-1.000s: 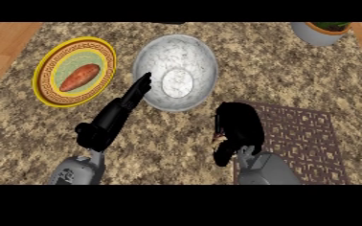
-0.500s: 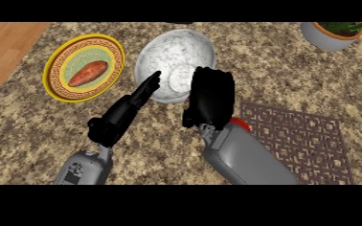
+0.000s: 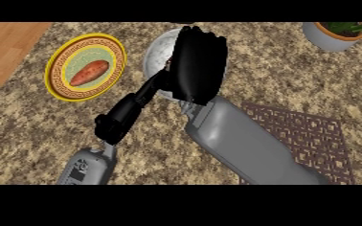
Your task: Pick the cupcake from the placemat and place it in the bowl
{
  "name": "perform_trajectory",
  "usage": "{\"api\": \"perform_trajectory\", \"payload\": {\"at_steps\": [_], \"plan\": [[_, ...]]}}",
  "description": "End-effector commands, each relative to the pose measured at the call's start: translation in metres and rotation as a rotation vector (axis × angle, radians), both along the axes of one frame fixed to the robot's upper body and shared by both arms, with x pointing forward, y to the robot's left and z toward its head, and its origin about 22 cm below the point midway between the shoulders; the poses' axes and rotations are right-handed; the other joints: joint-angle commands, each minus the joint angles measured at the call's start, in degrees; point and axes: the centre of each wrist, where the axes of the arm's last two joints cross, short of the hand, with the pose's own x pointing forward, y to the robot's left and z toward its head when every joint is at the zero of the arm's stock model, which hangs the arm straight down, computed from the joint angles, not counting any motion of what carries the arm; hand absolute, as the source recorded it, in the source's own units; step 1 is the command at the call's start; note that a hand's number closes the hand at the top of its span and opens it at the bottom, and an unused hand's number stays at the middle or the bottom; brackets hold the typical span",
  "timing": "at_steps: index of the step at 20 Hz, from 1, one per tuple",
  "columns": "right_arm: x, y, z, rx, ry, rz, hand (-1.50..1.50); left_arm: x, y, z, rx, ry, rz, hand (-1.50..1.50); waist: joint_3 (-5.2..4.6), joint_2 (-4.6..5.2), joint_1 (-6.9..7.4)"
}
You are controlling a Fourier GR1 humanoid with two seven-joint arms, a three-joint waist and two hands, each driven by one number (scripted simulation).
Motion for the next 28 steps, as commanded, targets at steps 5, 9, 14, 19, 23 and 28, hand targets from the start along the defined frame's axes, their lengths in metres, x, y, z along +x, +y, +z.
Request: {"api": "perform_trajectory", "payload": {"at_steps": [5,9,14,19,23,28], "plan": [[0.027,0.021,0.006,0.050,-0.028,-0.287,1.50,0.005,0.009,0.003,0.017,-0.003,0.026,0.00,0.00,-0.02,-1.97],[0.042,0.026,0.001,-0.020,-0.095,-0.331,1.50,0.002,0.011,-0.001,0.003,-0.010,0.050,0.00,0.04,0.07,-3.09],[0.058,0.018,-0.019,-0.066,-0.013,-0.368,1.50,0.000,0.024,-0.012,0.006,0.008,0.079,0.00,0.11,0.09,-4.57],[0.078,-0.015,-0.041,0.135,0.305,-0.382,1.50,0.000,0.022,-0.004,-0.001,-0.019,0.080,0.00,0.23,0.45,-3.84],[0.078,-0.022,-0.058,0.287,0.324,-0.299,-1.50,0.008,0.010,0.000,0.013,-0.024,0.083,0.00,0.28,0.53,-4.56],[0.077,-0.015,-0.065,0.331,0.173,-0.204,-1.50,-0.006,0.021,-0.015,-0.019,0.008,0.089,0.00,0.24,0.05,-5.49]]}}
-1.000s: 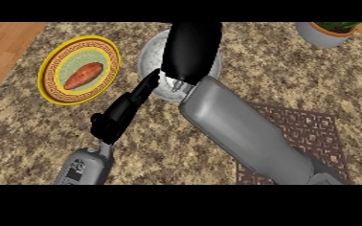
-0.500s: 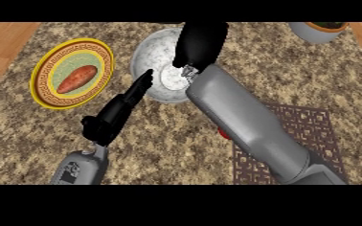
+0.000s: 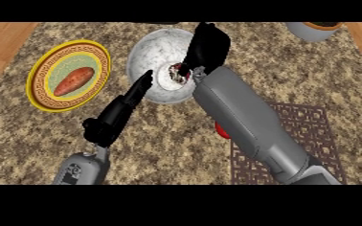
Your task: Pick the cupcake from the placemat and place it in the bowl
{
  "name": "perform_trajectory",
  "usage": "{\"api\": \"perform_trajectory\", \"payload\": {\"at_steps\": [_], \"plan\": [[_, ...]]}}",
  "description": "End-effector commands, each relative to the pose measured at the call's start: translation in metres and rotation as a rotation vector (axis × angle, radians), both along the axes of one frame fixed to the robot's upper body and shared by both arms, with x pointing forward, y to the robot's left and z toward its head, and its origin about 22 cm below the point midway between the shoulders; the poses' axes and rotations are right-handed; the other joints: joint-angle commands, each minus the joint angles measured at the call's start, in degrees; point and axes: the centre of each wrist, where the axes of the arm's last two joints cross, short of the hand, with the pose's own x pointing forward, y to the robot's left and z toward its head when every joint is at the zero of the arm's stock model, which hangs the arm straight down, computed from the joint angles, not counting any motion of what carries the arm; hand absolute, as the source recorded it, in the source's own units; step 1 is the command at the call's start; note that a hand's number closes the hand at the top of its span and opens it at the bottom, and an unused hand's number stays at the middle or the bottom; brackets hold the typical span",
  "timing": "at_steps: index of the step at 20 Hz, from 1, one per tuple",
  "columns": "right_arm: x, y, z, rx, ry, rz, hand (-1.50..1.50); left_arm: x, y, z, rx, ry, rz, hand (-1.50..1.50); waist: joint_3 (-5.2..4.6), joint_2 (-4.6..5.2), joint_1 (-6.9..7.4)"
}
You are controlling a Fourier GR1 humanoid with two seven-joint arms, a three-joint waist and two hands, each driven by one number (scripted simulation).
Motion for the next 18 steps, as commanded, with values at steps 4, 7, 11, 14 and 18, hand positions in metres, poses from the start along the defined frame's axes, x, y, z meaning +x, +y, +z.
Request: {"api": "perform_trajectory", "payload": {"at_steps": [4,7,11,14,18], "plan": [[0.004,0.011,0.017,0.198,-0.217,-0.129,-1.50,0.001,0.011,0.002,0.023,0.023,0.029,0.00,-0.01,-0.39,-1.62],[0.006,0.007,0.020,0.269,-0.319,-0.178,-1.50,-0.004,0.016,-0.006,0.003,0.017,0.052,0.00,-0.04,-0.64,-2.35],[0.006,-0.007,0.030,0.409,-0.383,-0.253,-1.50,-0.011,0.024,-0.006,-0.003,0.030,0.066,0.00,0.02,-1.50,-4.73],[-0.003,-0.016,0.012,0.451,-0.420,-0.271,-1.50,-0.009,0.026,-0.007,-0.001,0.042,0.087,0.00,0.00,-1.47,-5.36],[-0.019,-0.039,-0.007,0.496,-0.452,-0.328,-1.50,-0.014,0.045,-0.010,0.015,0.052,0.133,0.00,0.00,-2.42,-7.62]]}}
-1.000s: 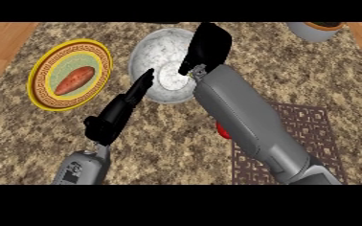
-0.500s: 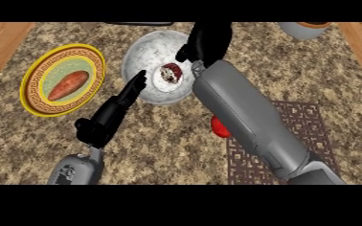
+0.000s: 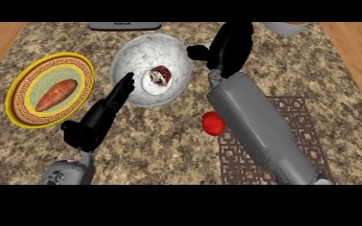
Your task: Pick the cupcake from the placemat and place it in the bowl
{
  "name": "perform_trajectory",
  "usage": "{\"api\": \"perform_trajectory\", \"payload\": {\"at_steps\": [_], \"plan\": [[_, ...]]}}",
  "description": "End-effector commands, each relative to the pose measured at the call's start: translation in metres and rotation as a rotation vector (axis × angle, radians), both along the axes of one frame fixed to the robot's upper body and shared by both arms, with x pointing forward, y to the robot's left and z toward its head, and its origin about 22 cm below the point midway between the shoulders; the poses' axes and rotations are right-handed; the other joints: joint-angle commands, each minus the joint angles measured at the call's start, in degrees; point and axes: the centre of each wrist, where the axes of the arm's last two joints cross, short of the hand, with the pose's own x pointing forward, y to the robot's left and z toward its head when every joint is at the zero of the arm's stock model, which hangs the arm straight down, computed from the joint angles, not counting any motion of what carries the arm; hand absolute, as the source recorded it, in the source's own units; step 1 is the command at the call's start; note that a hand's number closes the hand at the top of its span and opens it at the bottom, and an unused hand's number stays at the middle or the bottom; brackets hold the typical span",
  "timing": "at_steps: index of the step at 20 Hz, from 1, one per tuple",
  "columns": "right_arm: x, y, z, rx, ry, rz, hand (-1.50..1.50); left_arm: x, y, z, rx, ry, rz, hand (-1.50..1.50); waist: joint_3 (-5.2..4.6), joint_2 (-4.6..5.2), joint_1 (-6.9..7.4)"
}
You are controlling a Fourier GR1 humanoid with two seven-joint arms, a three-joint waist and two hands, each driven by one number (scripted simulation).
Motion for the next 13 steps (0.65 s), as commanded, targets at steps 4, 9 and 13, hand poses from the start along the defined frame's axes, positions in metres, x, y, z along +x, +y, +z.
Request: {"api": "perform_trajectory", "payload": {"at_steps": [4,9,13], "plan": [[-0.043,-0.037,-0.027,0.230,-0.105,-0.174,-1.50,-0.009,0.000,-0.008,-0.005,0.008,0.046,0.00,-0.02,-0.49,-2.78],[-0.104,-0.066,-0.035,0.265,-0.110,-0.178,-1.50,-0.011,0.014,-0.001,-0.005,0.001,0.060,0.00,-0.05,-0.26,-2.52],[-0.169,-0.086,-0.039,0.294,-0.113,-0.147,-1.50,-0.003,0.008,0.011,0.010,-0.015,0.037,0.00,-0.04,-0.09,-2.43]]}}
